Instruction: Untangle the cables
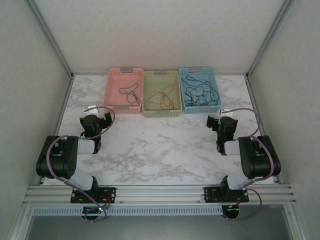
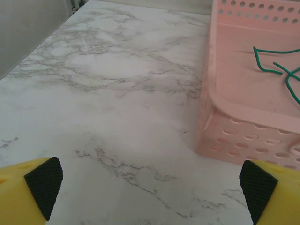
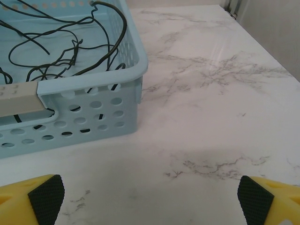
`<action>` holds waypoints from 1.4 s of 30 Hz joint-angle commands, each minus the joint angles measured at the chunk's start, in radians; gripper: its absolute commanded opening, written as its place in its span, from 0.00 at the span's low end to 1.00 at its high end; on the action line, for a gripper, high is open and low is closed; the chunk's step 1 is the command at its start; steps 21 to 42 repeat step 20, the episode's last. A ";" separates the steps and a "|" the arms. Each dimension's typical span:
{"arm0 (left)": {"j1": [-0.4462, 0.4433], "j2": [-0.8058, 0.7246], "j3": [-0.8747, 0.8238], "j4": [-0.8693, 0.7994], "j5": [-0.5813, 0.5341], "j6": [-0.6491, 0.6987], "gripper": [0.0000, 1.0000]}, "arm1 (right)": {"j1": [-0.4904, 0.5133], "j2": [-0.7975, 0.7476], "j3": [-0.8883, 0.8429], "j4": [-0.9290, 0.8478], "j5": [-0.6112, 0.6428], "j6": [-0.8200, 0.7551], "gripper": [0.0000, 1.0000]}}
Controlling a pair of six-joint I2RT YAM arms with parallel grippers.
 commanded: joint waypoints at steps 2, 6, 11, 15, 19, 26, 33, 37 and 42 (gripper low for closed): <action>0.000 -0.013 0.008 -0.011 0.029 -0.017 1.00 | -0.001 -0.003 0.011 0.030 -0.002 0.007 0.99; 0.000 -0.012 0.008 -0.011 0.030 -0.017 1.00 | -0.001 -0.002 0.011 0.030 -0.002 0.006 0.99; 0.000 -0.012 0.008 -0.011 0.031 -0.017 1.00 | -0.003 -0.004 0.011 0.029 -0.003 0.004 0.99; 0.000 -0.012 0.008 -0.011 0.031 -0.017 1.00 | -0.008 -0.001 0.027 0.001 -0.038 0.007 0.99; 0.000 -0.012 0.008 -0.011 0.030 -0.018 1.00 | -0.036 -0.004 0.035 -0.018 -0.212 -0.033 0.99; 0.000 -0.012 0.008 -0.011 0.031 -0.017 1.00 | -0.036 -0.005 0.037 -0.024 -0.213 -0.032 0.99; 0.000 -0.012 0.008 -0.011 0.031 -0.017 1.00 | -0.036 -0.005 0.037 -0.024 -0.213 -0.032 0.99; 0.000 -0.012 0.008 -0.011 0.031 -0.017 1.00 | -0.036 -0.005 0.037 -0.024 -0.213 -0.032 0.99; 0.000 -0.012 0.008 -0.011 0.031 -0.017 1.00 | -0.036 -0.005 0.037 -0.024 -0.213 -0.032 0.99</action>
